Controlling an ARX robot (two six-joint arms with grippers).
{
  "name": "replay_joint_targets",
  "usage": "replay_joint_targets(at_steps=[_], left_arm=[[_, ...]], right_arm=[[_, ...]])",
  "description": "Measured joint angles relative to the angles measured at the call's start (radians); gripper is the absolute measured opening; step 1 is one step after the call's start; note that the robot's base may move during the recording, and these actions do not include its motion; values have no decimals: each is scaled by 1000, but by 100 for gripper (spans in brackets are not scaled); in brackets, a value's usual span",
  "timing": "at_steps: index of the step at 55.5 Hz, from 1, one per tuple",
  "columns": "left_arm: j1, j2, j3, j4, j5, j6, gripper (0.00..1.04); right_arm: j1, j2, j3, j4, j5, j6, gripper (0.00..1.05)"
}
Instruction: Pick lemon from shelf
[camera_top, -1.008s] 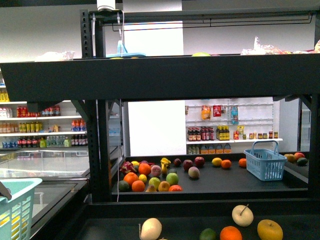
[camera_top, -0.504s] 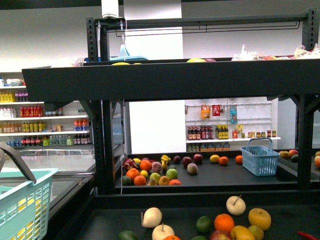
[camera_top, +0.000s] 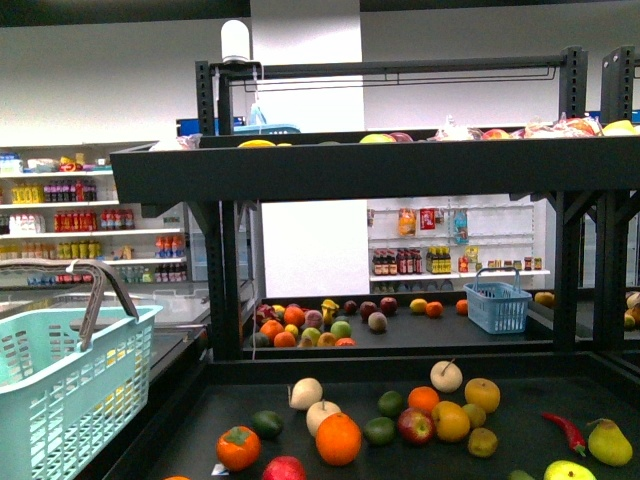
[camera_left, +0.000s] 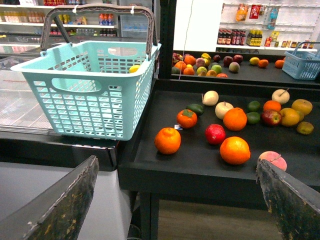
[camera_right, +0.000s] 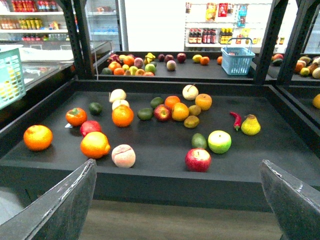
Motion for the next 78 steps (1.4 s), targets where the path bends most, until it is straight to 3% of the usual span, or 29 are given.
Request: replay_joint_targets(at_steps=[78], left_arm=[[0,-2,0,0,-1,0,97]], right_arm=[[0,0,0,0,-1,0,97]])
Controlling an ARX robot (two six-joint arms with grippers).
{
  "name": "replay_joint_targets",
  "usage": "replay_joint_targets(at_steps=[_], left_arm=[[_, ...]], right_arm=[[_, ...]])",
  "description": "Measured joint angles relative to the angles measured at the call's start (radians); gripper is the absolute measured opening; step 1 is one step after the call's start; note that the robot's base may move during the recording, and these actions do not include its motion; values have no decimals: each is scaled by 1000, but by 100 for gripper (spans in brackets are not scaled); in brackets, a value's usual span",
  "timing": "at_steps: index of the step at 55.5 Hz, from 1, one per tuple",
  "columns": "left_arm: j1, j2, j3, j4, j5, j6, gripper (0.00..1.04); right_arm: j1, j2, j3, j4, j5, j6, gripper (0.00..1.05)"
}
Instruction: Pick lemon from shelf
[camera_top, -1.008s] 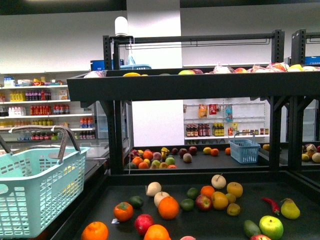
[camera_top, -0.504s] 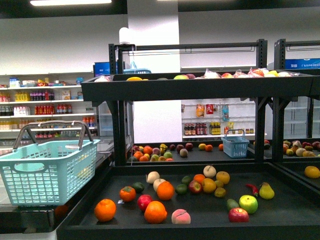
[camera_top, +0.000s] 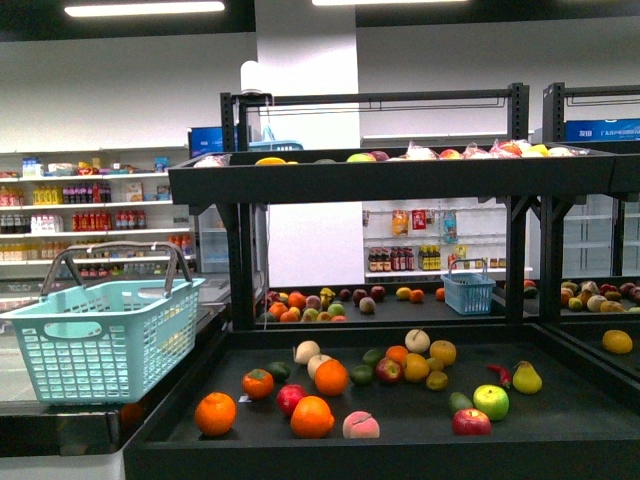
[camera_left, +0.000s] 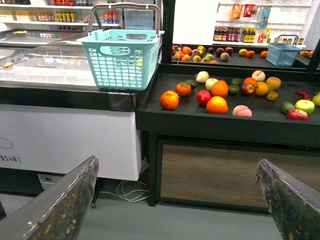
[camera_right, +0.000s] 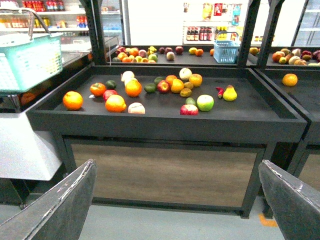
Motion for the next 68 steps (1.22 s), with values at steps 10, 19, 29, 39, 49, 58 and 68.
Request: replay_joint_targets(at_steps=[10,19,29,39,49,58,68], left_arm=[[0,0,0,0,0,0,97],[0,0,0,0,0,0,97],[0,0,0,0,0,0,97],[0,0,0,0,0,0,97],[0,0,0,0,0,0,97],[0,0,0,0,0,0,97],[0,0,0,0,0,0,97]], right_arm=[[0,0,0,0,0,0,97],[0,0,0,0,0,0,97],[0,0,0,0,0,0,97],[0,0,0,0,0,0,97],[0,0,0,0,0,0,97],[0,0,0,0,0,0,97],[0,0,0,0,0,0,97]])
